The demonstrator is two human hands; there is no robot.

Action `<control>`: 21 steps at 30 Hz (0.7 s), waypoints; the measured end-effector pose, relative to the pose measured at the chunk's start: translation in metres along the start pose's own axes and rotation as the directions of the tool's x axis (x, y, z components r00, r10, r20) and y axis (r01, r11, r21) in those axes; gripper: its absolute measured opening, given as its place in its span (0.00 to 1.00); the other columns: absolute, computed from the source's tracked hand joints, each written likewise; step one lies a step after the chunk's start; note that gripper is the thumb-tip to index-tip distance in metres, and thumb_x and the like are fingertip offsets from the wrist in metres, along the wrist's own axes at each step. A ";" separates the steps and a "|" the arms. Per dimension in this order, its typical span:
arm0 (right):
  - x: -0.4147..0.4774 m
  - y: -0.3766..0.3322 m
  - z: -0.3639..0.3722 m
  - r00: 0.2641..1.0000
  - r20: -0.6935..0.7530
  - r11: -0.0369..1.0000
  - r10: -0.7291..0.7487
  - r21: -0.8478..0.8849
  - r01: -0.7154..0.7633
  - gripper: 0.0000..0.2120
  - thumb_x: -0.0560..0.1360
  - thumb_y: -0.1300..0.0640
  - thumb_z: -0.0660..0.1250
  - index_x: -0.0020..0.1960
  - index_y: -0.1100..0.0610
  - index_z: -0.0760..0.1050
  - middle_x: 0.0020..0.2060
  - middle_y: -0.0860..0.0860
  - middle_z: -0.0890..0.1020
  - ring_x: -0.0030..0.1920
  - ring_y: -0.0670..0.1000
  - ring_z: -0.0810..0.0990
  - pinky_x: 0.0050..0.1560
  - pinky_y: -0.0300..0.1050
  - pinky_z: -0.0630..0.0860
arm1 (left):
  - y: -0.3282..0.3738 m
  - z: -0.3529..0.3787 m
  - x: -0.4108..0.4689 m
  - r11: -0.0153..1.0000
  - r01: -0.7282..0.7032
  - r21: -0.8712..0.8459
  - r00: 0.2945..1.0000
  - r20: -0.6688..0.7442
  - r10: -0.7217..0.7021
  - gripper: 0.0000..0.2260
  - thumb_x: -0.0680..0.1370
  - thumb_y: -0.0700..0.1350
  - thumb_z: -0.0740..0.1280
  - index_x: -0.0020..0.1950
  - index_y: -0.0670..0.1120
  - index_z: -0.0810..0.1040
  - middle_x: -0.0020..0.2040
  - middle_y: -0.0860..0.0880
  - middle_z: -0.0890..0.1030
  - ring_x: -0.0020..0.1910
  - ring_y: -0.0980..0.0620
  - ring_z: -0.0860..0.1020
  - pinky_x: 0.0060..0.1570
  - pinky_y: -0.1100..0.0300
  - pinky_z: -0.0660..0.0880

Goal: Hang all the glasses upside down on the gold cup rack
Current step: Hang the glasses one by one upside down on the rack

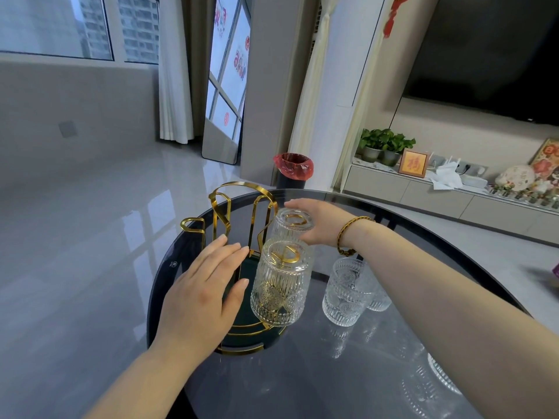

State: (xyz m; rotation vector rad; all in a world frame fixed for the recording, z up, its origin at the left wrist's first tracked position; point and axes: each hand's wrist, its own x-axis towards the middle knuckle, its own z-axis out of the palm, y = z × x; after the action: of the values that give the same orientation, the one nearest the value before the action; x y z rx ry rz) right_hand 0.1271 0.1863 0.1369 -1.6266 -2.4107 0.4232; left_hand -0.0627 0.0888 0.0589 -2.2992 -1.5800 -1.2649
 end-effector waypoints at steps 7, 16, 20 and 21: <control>-0.021 0.008 -0.007 0.995 -0.094 0.999 0.017 0.047 -0.013 0.33 0.67 0.56 0.70 0.68 0.53 0.59 0.69 0.52 0.66 0.67 0.51 0.64 0.61 0.39 0.61 | 0.005 0.000 -0.002 0.999 0.009 0.034 1.000 0.026 -0.009 0.19 0.73 0.47 0.60 0.61 0.41 0.73 0.61 0.40 0.76 0.64 0.47 0.61 0.59 0.45 0.59; -0.115 0.034 0.001 0.906 -0.413 0.985 0.093 0.174 -0.022 0.25 0.69 0.57 0.68 0.64 0.54 0.66 0.64 0.51 0.71 0.65 0.49 0.66 0.62 0.36 0.58 | 0.064 0.017 -0.054 0.970 -0.176 -0.165 0.955 0.208 0.209 0.24 0.79 0.55 0.43 0.59 0.45 0.73 0.60 0.45 0.77 0.65 0.53 0.63 0.69 0.64 0.45; -0.171 0.058 0.032 0.765 -0.602 0.957 0.229 0.285 -0.062 0.20 0.68 0.61 0.68 0.60 0.57 0.69 0.59 0.53 0.73 0.62 0.51 0.68 0.60 0.30 0.57 | 0.088 0.047 -0.075 0.960 -0.217 -0.176 0.905 0.333 0.265 0.15 0.76 0.50 0.57 0.55 0.44 0.78 0.56 0.46 0.80 0.61 0.51 0.68 0.66 0.69 0.38; -0.183 0.063 0.041 0.706 -0.652 0.943 0.277 0.325 -0.070 0.20 0.68 0.62 0.69 0.59 0.58 0.70 0.58 0.54 0.73 0.61 0.51 0.68 0.59 0.27 0.56 | 0.090 0.057 -0.079 0.968 -0.201 -0.152 0.909 0.339 0.242 0.14 0.73 0.47 0.65 0.56 0.44 0.77 0.56 0.46 0.80 0.62 0.49 0.70 0.65 0.71 0.35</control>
State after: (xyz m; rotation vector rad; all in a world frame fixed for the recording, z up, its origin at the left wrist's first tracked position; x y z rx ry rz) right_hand 0.2373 0.0338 0.0756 -1.5255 -1.5637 0.1221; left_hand 0.0327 0.0162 0.0027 -2.8151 -1.3024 -0.9481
